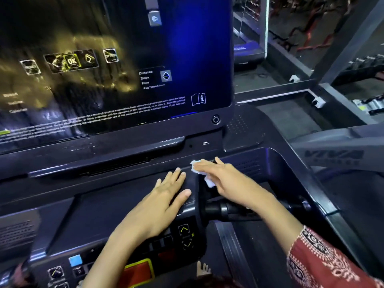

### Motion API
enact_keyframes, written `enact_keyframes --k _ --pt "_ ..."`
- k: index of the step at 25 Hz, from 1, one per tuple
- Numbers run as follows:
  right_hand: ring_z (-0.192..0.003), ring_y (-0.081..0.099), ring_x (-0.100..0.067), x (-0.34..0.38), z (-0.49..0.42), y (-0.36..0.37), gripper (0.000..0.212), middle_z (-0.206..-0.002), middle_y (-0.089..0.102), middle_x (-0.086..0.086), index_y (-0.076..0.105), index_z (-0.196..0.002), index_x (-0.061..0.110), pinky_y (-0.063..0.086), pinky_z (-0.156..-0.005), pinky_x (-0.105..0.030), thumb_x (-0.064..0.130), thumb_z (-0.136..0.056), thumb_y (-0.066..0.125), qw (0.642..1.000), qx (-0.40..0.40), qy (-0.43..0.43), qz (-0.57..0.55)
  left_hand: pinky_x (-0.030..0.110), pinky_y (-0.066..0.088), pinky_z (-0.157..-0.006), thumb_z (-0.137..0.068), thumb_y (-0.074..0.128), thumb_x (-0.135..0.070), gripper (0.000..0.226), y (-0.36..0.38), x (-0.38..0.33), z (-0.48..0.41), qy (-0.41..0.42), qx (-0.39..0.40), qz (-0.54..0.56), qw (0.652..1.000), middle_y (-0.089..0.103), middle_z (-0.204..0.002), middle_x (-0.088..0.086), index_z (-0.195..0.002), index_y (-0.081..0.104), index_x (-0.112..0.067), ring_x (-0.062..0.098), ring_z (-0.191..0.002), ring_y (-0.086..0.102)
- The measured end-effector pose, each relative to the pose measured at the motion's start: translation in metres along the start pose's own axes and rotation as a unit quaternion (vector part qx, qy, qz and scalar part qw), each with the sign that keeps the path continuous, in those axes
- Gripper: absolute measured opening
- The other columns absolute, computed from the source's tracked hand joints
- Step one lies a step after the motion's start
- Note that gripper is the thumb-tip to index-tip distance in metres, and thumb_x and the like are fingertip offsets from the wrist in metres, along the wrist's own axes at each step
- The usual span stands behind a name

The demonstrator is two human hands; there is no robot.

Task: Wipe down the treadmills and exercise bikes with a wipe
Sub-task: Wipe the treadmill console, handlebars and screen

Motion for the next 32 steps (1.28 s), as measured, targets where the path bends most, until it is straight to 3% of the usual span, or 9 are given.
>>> enact_keyframes --k 4,10,12,15,17,20,23,27,32 --pt "-0.120 0.058 -0.024 -0.030 0.021 -0.008 0.047 -0.126 0.064 -0.003 0.067 -0.110 0.011 0.056 -0.083 -0.049 -0.019 -0.076 0.055 0.981 -0.159 0.066 0.090 0.018 -0.004 -0.115 -0.081 0.015 -0.061 0.078 0.006 -0.004 -0.017 -0.003 0.004 0.005 1.000 -0.003 -0.153 -0.020 -0.151 0.009 -0.026 -0.004 -0.141 -0.008" --pt "-0.061 0.068 -0.028 0.012 -0.004 -0.001 0.029 -0.106 0.071 -0.009 0.070 -0.093 -0.001 0.055 -0.048 -0.033 -0.003 -0.067 0.056 0.980 -0.097 -0.061 0.165 0.014 -0.005 -0.113 -0.082 0.017 -0.060 0.077 0.005 -0.003 -0.023 -0.002 -0.003 -0.004 1.000 0.003 -0.155 -0.017 -0.151 0.011 -0.025 -0.004 -0.141 -0.004" --pt "-0.058 0.067 -0.023 0.003 0.000 -0.009 0.025 -0.095 0.073 -0.006 0.070 -0.091 0.004 0.053 -0.050 -0.026 0.002 -0.069 0.060 0.982 -0.123 -0.031 0.140 0.013 -0.005 -0.112 -0.085 0.018 -0.059 0.074 0.003 -0.002 -0.019 -0.006 -0.017 -0.013 1.000 0.006 -0.156 -0.017 -0.151 0.014 -0.026 -0.004 -0.141 -0.002" --pt "-0.084 0.068 -0.035 -0.004 0.004 -0.019 0.017 -0.093 0.070 -0.016 0.068 -0.092 0.002 0.056 -0.070 -0.036 0.005 -0.083 0.053 0.980 -0.151 0.082 0.104 0.016 -0.001 -0.114 -0.097 0.029 -0.049 0.058 -0.009 0.002 -0.008 -0.010 -0.068 -0.054 0.996 0.018 -0.156 -0.013 -0.149 0.027 -0.024 0.000 -0.143 0.006" --pt "-0.098 0.068 -0.033 0.042 -0.002 -0.025 0.024 -0.104 0.071 -0.017 0.071 -0.096 0.000 0.058 -0.079 -0.041 0.004 -0.082 0.051 0.978 -0.201 -0.036 0.044 0.023 0.009 -0.118 -0.100 0.038 -0.041 0.046 -0.030 0.002 0.006 0.011 -0.150 -0.077 0.986 0.040 -0.148 -0.005 -0.138 0.049 -0.018 0.007 -0.140 0.027" --pt "-0.113 0.061 -0.027 0.121 -0.012 -0.029 0.026 -0.121 0.063 -0.020 0.064 -0.110 -0.009 0.051 -0.095 -0.031 -0.009 -0.088 0.051 0.913 -0.293 -0.282 0.029 0.025 0.032 -0.109 -0.093 0.044 -0.035 0.042 -0.073 0.005 0.040 0.052 -0.340 -0.074 0.936 0.065 -0.121 0.006 -0.113 0.068 -0.007 0.016 -0.116 0.055" --pt "-0.128 0.048 -0.033 0.143 -0.054 -0.020 0.033 -0.134 0.050 -0.025 0.054 -0.124 -0.014 0.040 -0.109 -0.036 -0.011 -0.093 0.043 0.899 -0.310 -0.303 0.059 0.024 0.028 -0.111 -0.092 0.046 -0.025 0.041 -0.109 0.036 0.074 0.053 -0.460 -0.109 0.879 0.054 -0.134 0.015 -0.119 0.063 0.000 0.022 -0.126 0.045" --pt "-0.142 0.026 -0.027 0.138 -0.098 0.018 0.042 -0.150 0.037 -0.011 0.039 -0.141 0.003 0.025 -0.114 -0.050 0.021 -0.103 0.032 0.912 -0.204 -0.286 0.213 0.032 0.010 -0.119 -0.096 0.039 -0.026 0.054 -0.138 0.093 0.092 0.009 -0.468 -0.172 0.867 0.021 -0.155 0.012 -0.144 0.034 -0.001 0.026 -0.144 0.017" --pt "-0.136 0.042 -0.021 0.214 -0.132 0.070 0.047 -0.144 0.049 -0.006 0.054 -0.134 0.007 0.023 -0.113 -0.041 0.030 -0.098 0.034 0.857 -0.097 -0.385 0.329 0.031 -0.001 -0.115 -0.098 0.031 -0.034 0.062 -0.163 0.149 0.101 -0.029 -0.448 -0.203 0.870 0.003 -0.159 0.007 -0.150 0.013 -0.007 0.018 -0.147 -0.005"
Point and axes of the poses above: each hand's wrist, its own z-axis away from the middle knuckle, its own y-axis out of the palm, x = y × z, the point moved 7 cm from there along -z, towards the middle knuckle
